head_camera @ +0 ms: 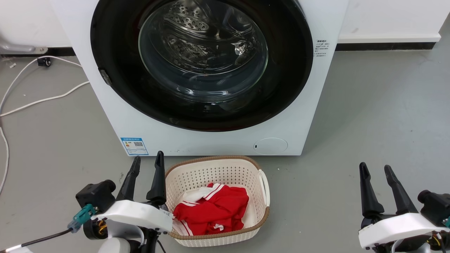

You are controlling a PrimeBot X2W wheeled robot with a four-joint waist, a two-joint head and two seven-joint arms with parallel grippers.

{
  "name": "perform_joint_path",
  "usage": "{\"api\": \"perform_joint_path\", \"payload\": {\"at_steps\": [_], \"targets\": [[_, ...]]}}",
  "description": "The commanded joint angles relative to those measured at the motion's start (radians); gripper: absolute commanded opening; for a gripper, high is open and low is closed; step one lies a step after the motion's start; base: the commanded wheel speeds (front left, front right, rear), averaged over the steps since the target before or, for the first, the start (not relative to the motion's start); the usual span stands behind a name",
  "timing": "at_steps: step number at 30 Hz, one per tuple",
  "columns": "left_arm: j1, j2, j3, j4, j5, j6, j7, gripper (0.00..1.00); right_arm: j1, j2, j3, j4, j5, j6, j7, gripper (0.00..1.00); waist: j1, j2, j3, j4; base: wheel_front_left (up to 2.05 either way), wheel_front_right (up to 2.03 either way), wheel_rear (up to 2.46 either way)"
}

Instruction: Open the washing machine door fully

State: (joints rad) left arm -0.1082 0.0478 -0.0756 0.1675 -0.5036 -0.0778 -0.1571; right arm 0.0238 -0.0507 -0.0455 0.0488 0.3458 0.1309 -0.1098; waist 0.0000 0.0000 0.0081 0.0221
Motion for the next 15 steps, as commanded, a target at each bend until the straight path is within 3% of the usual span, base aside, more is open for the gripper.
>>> {"api": "perform_joint_path", "payload": {"at_steps": [1, 15], "targets": [[-0.020, 0.003, -0.004, -0.006, 0.029, 0.005, -0.010, 1.00, -0.001, 0.000, 0.002, -0.016, -0.031, 0.000, -0.008, 1.00, 0.0000, 0.0000, 0.000, 0.001, 0.00, 0.00, 0.00], [-0.011, 0.003, -0.024, 0.006, 0.174, 0.017, -0.041, 1.00, 0.013, 0.000, -0.005, -0.029, -0.163, 0.000, -0.016, 1.00, 0.0000, 0.0000, -0.001, 0.006, 0.00, 0.00, 0.00]]}}
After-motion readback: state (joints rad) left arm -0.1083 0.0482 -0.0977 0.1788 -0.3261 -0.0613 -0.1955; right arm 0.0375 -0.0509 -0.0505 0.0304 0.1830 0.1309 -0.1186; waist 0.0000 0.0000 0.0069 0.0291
